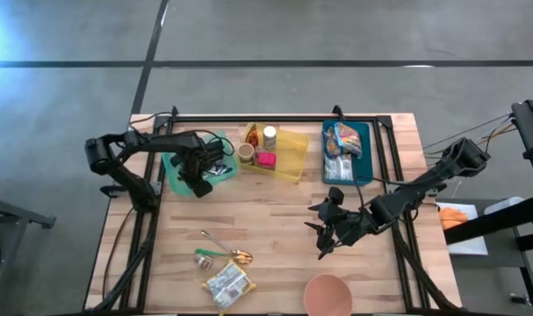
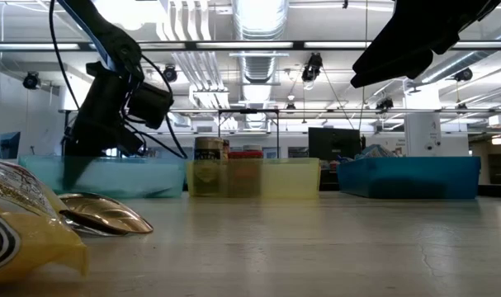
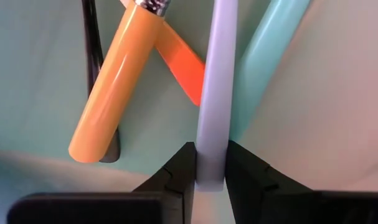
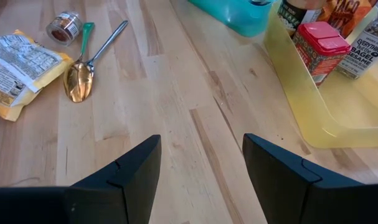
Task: Pick & Place Food Item
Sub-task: Put the blue spoon into the green bin, then put the silver spoon into the green bin
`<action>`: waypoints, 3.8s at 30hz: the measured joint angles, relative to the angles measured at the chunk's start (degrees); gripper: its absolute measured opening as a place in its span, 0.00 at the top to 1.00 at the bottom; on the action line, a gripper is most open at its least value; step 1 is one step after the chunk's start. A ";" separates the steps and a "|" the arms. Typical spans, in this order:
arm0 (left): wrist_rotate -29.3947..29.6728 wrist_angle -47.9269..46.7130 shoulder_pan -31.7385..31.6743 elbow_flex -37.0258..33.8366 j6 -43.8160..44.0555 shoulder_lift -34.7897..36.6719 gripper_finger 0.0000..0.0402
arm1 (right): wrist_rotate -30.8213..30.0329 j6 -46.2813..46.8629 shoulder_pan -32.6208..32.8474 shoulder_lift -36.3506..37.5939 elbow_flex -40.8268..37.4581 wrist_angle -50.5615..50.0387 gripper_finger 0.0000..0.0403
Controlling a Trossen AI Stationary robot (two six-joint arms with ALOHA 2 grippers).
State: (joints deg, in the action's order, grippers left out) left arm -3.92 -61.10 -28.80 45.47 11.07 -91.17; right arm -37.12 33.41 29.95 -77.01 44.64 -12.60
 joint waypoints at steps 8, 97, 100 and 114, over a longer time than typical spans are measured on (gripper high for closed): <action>0.02 0.07 0.00 0.00 2.54 0.11 0.80 | 0.00 -0.17 0.00 0.00 0.00 0.01 0.44; 13.31 22.54 59.01 7.61 -5.11 -6.47 0.41 | 0.04 -0.45 0.04 0.00 0.00 1.78 0.44; 13.30 23.02 59.01 7.60 -5.36 -6.47 0.42 | 0.04 -0.37 0.04 0.00 0.00 1.77 0.44; 12.38 27.67 58.97 4.52 -6.62 -6.14 0.62 | 0.07 -0.39 0.02 -0.01 0.00 1.81 0.44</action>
State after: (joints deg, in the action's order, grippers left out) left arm 8.46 -33.43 30.17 50.00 4.45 -97.32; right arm -37.06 33.01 29.98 -77.03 44.64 -10.79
